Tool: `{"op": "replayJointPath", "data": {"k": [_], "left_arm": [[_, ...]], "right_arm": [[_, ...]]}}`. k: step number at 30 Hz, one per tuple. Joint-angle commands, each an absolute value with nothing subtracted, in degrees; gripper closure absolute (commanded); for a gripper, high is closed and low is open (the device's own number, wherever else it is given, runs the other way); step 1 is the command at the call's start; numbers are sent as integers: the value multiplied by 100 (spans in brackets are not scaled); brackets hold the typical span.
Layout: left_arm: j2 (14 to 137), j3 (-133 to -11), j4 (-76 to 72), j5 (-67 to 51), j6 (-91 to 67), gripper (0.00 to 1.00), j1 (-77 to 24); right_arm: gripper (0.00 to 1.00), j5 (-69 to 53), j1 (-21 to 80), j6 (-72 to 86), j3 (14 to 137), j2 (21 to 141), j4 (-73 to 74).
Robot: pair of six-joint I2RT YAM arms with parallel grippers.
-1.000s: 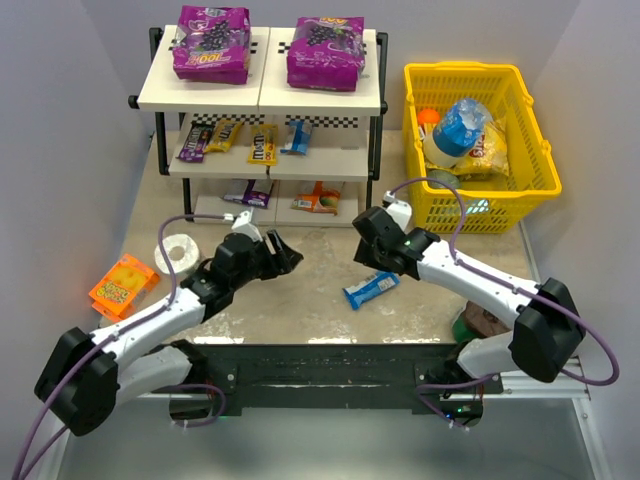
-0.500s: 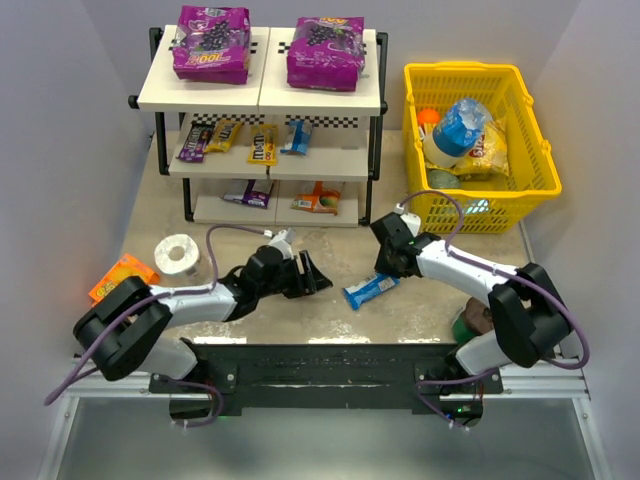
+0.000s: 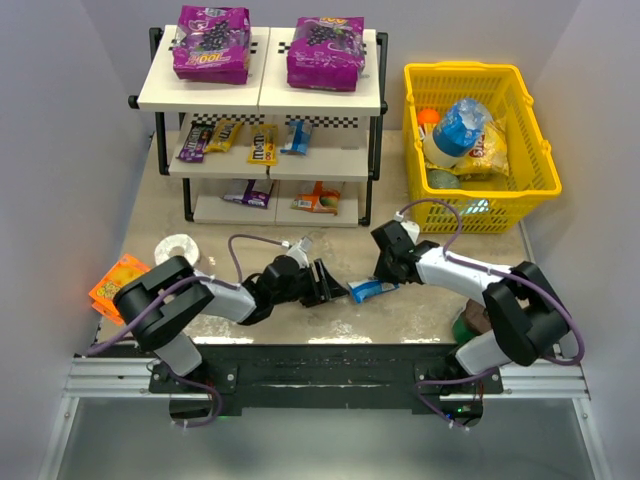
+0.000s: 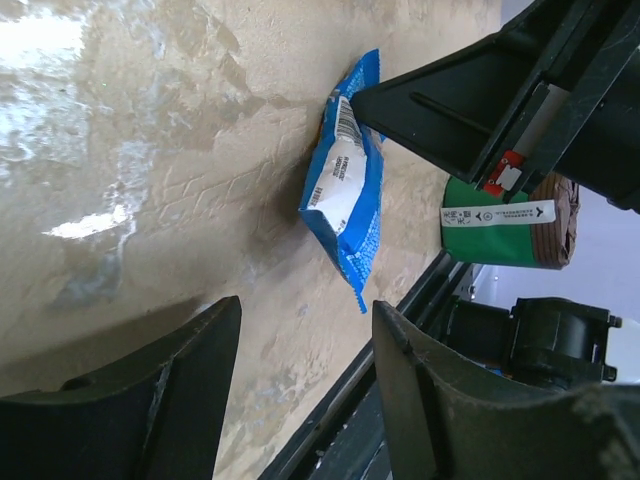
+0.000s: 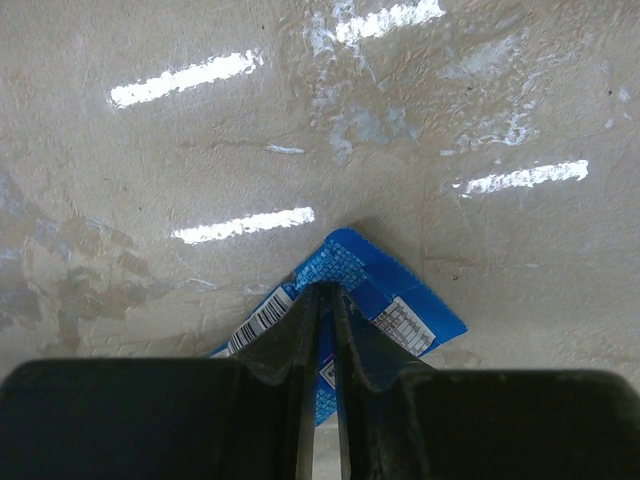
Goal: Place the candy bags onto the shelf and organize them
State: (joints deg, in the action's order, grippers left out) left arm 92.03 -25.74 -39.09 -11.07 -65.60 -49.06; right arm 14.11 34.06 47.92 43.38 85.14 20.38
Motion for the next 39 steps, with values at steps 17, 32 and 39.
{"op": "replayJointPath", "data": {"k": [17,32,39], "left_arm": [[10370,-3023,-5661,-1319,-7523,35,-5027],[10644,-3208,-5282,-844,-7945,86,-5159],[10275,-3094,-5282,-704,-7937,100,-5177]], "right_arm": [[88,1476,3410,4790,4122,8262,1907],[88,1468,3410,4711,4210,8016,1995],[82,1555,3419,4728,4280,7376,2293]]}}
